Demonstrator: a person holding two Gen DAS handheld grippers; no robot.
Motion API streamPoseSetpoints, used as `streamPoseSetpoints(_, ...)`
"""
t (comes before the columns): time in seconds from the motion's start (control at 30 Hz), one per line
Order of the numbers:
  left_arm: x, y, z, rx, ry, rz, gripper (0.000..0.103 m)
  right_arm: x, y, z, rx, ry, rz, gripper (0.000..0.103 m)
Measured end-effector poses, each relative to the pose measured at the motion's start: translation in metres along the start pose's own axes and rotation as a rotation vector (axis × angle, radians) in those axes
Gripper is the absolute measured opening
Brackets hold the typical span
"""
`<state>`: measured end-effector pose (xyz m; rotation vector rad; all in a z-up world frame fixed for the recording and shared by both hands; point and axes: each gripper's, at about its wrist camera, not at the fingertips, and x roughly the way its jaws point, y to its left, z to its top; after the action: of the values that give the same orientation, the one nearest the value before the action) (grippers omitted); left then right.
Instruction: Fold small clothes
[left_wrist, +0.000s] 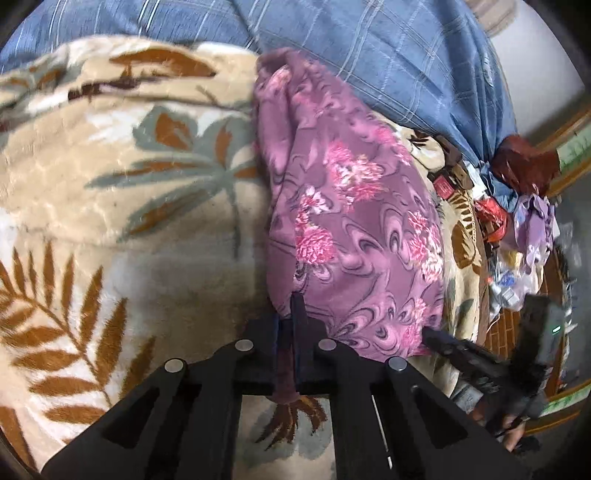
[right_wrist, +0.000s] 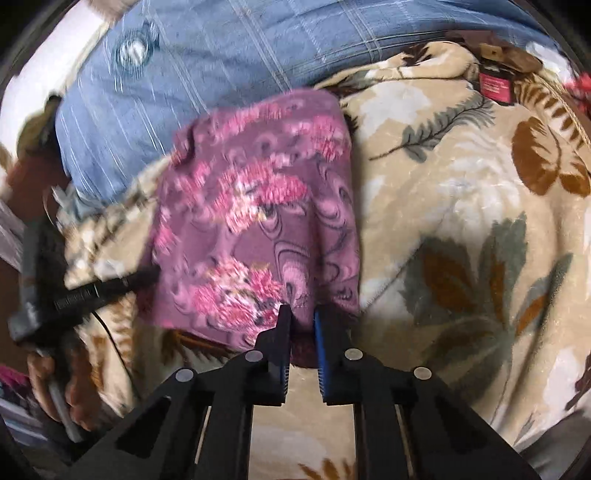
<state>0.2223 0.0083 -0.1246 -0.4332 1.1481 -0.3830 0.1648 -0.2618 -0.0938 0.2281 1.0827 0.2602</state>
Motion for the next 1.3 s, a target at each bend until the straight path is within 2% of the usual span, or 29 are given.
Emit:
streamPoseSetpoints(0.07, -0.006, 0.001, 0.001, 0.007, -0.005, -0.005, 0.004, 0.01, 0.0, -0.004, -0.021, 0.013, -0.023, 0.01)
streamPoseSetpoints(0.17, -0.004, 0.003, 0.003, 0.019, 0.023, -0.013, 0.006, 0.004, 0.008, -0.005, -0.061, 0.009, -0.048, 0.01)
streamPoseSetpoints(0.2, -0.006, 0.003, 0.003, 0.01, 0.019, -0.014, 0.01, 0.002, 0.009, -0.006, -0.078, 0.02, -0.05, 0.011)
streamPoseSetpoints(0.3, -0.015, 0.001, 0.003, 0.017, -0.007, -0.018, 0.014, -0.015, 0.005, -0.001, -0.083, 0.004, 0.017, 0.023)
streamPoseSetpoints(0.37, -0.024, -0.001, 0.006, 0.015, -0.038, -0.033, 0.021, -0.031, -0.003, 0.006, -0.048, -0.03, 0.091, 0.058)
streamPoseSetpoints(0.43, -0.034, -0.007, 0.011, 0.008, -0.081, -0.07, 0.046, -0.045, -0.01, 0.015, -0.013, -0.077, 0.156, 0.075)
streamPoseSetpoints(0.47, -0.04, -0.011, 0.017, 0.017, -0.108, -0.081, 0.048, -0.05, -0.013, 0.024, -0.005, -0.098, 0.189, 0.077)
streamPoseSetpoints(0.53, -0.044, -0.017, 0.036, 0.012, -0.133, -0.072, 0.05, -0.051, -0.017, 0.046, -0.009, -0.1, 0.226, 0.077)
streamPoseSetpoints(0.6, -0.038, -0.018, 0.064, -0.014, -0.126, -0.055, 0.05, -0.04, -0.015, 0.078, -0.017, -0.092, 0.233, 0.077)
streamPoseSetpoints(0.7, -0.017, -0.019, 0.113, -0.039, -0.131, -0.025, 0.05, -0.016, -0.019, 0.139, -0.012, -0.088, 0.23, 0.077)
streamPoseSetpoints(0.77, -0.001, -0.017, 0.139, -0.058, -0.133, -0.016, 0.05, 0.005, -0.029, 0.173, 0.012, -0.079, 0.262, 0.077)
streamPoseSetpoints(0.83, 0.015, -0.022, 0.153, -0.024, -0.122, -0.03, 0.05, 0.027, -0.043, 0.194, 0.049, -0.068, 0.284, 0.075)
streamPoseSetpoints(0.87, 0.022, -0.025, 0.156, 0.009, -0.131, -0.03, 0.05, 0.038, -0.05, 0.199, 0.072, -0.056, 0.291, 0.069)
streamPoseSetpoints(0.93, 0.033, -0.023, 0.154, 0.041, -0.165, 0.006, 0.05, 0.054, -0.059, 0.199, 0.071, -0.042, 0.304, 0.061)
streamPoseSetpoints(0.97, 0.041, -0.018, 0.154, 0.035, -0.147, 0.028, 0.05, 0.061, -0.066, 0.196, 0.084, -0.047, 0.307, 0.062)
streamPoseSetpoints(1.03, 0.051, -0.002, 0.157, -0.043, -0.107, -0.059, 0.031, 0.077, -0.074, 0.194, 0.121, 0.005, 0.324, 0.061)
streamPoseSetpoints(1.07, 0.053, 0.009, 0.158, -0.106, -0.1, -0.107, 0.03, 0.082, -0.075, 0.194, 0.137, 0.017, 0.342, 0.06)
streamPoseSetpoints(1.13, 0.05, 0.015, 0.158, -0.124, -0.106, -0.149, 0.016, 0.087, -0.074, 0.194, 0.149, 0.019, 0.341, 0.057)
streamPoseSetpoints(1.17, 0.046, 0.014, 0.158, -0.106, -0.108, -0.155, 0.014, 0.09, -0.073, 0.196, 0.135, 0.025, 0.34, 0.039)
streamPoseSetpoints(1.2, 0.042, 0.013, 0.157, -0.106, -0.113, -0.176, 0.012, 0.092, -0.072, 0.195, 0.118, 0.032, 0.349, 0.032)
streamPoseSetpoints(1.23, 0.035, 0.014, 0.155, -0.114, -0.132, -0.235, 0.011, 0.09, -0.069, 0.193, 0.106, 0.038, 0.346, 0.029)
streamPoseSetpoints(1.27, 0.026, 0.017, 0.155, -0.132, -0.157, -0.327, 0.011, 0.085, -0.066, 0.193, 0.09, 0.028, 0.332, 0.022)
streamPoseSetpoints(1.3, 0.023, 0.022, 0.156, -0.151, -0.171, -0.368, 0.011, 0.082, -0.065, 0.193, 0.079, 0.018, 0.329, 0.021)
